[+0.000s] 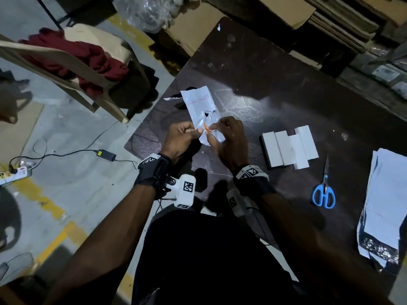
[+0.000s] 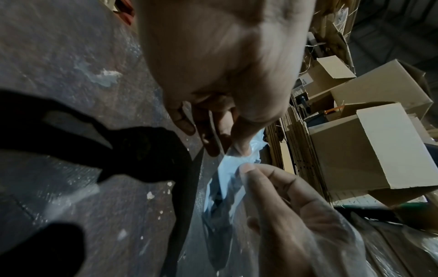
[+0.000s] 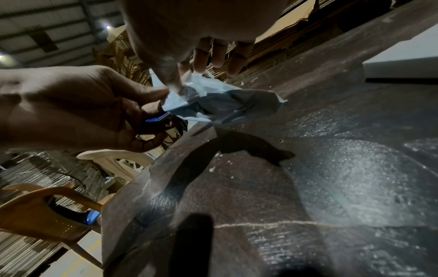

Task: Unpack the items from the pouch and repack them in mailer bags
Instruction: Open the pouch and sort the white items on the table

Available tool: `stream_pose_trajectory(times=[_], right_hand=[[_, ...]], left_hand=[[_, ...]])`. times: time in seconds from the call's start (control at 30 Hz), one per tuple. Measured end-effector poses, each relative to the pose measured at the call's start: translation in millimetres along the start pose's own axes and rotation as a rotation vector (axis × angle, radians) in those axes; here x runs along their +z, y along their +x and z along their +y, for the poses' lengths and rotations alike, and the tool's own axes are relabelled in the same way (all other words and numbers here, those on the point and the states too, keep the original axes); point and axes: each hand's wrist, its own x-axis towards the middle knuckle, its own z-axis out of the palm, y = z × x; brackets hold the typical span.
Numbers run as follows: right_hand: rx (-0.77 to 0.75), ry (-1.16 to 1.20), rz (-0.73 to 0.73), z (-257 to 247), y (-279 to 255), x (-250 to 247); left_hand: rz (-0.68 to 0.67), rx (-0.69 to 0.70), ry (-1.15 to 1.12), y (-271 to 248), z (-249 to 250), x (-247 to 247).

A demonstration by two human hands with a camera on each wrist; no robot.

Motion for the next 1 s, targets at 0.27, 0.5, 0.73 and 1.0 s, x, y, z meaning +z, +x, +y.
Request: stream_pose_trajectory(times=[0.27, 0.5, 0.73, 1.0], right_hand=[[-0.003, 0.001, -0.036, 0, 3, 0], [0.066, 0.047, -0.090, 2, 10, -1], [0.121, 0.084, -0.067, -4, 9, 0], [0.176, 0.114, -0.057, -12, 12, -3]], left_hand=[[0.079, 0.032, 0.045, -2, -4, 5], [0.061, 0.021, 0.006, -5, 0, 7], [0.063, 0.031, 0.040, -7, 2, 8], [0.091, 0.059, 0.118, -6, 5, 11]])
